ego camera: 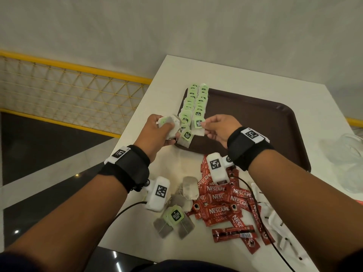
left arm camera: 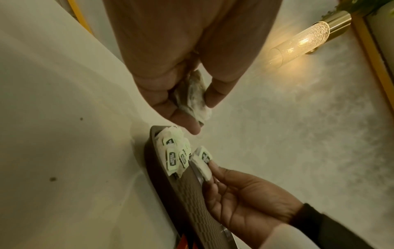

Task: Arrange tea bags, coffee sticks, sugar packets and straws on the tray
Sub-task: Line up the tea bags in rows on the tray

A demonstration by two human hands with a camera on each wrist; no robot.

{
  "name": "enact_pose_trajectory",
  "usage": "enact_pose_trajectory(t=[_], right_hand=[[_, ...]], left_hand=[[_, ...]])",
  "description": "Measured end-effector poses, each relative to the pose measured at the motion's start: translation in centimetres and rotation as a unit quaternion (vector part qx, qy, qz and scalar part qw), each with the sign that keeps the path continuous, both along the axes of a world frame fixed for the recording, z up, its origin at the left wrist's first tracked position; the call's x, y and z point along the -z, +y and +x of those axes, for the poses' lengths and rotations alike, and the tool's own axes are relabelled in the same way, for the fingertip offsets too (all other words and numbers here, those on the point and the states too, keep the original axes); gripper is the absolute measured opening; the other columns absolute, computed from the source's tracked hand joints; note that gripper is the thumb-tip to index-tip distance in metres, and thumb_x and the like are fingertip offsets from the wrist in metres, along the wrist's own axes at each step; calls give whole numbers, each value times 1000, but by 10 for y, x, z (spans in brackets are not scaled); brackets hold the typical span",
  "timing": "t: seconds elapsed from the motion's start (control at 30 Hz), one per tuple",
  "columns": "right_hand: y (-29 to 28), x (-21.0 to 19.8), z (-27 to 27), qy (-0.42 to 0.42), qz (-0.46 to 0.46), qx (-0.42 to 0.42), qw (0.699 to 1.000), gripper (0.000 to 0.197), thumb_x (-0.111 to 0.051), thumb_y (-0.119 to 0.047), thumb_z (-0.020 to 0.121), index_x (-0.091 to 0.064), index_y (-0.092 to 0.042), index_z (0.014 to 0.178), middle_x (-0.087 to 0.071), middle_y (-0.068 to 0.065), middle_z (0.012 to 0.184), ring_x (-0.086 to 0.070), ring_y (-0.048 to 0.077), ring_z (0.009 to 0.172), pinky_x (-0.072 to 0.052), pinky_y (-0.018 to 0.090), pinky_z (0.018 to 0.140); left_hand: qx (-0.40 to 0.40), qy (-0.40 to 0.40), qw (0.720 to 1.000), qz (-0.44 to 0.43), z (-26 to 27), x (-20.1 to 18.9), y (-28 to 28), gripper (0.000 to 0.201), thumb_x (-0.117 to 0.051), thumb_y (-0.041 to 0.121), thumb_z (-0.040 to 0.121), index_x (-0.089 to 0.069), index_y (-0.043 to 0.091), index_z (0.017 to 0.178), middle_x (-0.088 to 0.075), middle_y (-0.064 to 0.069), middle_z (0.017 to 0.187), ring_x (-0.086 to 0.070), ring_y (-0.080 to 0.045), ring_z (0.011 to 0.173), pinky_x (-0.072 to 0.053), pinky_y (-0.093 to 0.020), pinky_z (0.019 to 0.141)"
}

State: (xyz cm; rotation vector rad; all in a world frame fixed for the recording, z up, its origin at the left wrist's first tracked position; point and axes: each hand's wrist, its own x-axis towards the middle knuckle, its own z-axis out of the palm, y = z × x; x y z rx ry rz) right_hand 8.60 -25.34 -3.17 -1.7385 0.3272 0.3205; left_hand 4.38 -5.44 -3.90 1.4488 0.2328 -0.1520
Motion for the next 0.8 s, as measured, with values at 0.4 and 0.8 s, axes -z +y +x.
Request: enact_pose_trajectory(t=[0.4, 0.8], right_hand=[[14, 0, 31, 148, -87, -6, 985, 19, -64, -5, 91, -49, -10, 80, -58, 11, 73, -53, 15, 60, -52, 29, 73], [17, 0, 36, 156, -135, -9, 978, 18, -65, -15, 91, -49, -10, 86, -59, 8, 74, -56, 13, 59, -55, 28, 74]], left_hand=[[-8, 6, 1000, -11, -7, 10, 9, 32, -51, 15, 101, -36, 10, 128, -56, -16, 127, -73, -18, 85, -60, -35, 81], [-4, 13, 1000, -3, -5, 12, 8, 30, -52, 17, 101, -38, 10, 126, -60, -11, 120, -74, -19, 87, -60, -33, 79]])
